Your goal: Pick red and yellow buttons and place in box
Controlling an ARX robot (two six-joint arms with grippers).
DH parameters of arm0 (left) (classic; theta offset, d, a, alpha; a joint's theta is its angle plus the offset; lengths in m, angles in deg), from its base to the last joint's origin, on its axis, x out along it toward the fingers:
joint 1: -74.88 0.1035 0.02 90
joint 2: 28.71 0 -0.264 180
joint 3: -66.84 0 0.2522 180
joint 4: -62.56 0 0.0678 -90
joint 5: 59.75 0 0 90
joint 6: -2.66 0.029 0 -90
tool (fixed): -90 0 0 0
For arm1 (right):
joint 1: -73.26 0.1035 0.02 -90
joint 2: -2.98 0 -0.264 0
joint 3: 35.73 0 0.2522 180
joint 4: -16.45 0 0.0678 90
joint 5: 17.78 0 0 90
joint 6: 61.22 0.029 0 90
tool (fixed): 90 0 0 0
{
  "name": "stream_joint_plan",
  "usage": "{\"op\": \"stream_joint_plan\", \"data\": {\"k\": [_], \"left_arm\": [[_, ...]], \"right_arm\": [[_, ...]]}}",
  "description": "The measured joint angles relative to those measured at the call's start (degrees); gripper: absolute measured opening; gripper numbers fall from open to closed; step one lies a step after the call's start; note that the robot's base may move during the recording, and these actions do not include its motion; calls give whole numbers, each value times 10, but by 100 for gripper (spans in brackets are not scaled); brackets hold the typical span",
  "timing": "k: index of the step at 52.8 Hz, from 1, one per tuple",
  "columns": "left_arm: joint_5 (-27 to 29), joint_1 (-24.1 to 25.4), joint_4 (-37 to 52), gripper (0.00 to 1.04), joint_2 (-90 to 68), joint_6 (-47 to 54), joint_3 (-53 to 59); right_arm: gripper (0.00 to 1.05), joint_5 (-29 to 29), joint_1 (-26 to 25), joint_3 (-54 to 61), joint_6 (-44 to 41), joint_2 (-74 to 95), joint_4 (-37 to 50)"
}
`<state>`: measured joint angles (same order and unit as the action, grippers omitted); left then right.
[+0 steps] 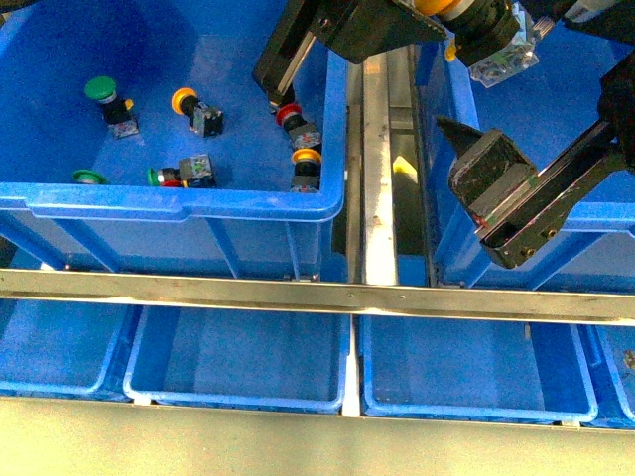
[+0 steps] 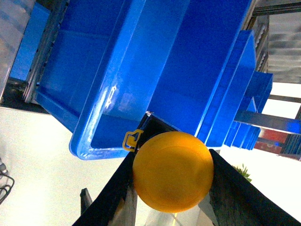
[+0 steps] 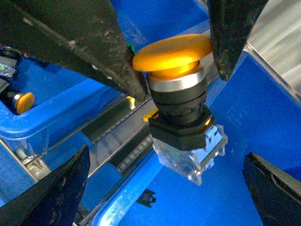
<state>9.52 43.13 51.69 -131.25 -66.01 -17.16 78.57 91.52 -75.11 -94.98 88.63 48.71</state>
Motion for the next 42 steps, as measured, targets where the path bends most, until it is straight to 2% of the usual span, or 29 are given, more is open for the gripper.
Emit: {"op": "stream_joint_plan", "data": {"k": [21,42], "left_arm": [[11,2,2,35,0,-24,0],[13,-9,7,35,0,-43,0]], "right_arm": [[98,6,-9,-17,-8,21,27],[98,11,3,-33,-13,49,44]]}}
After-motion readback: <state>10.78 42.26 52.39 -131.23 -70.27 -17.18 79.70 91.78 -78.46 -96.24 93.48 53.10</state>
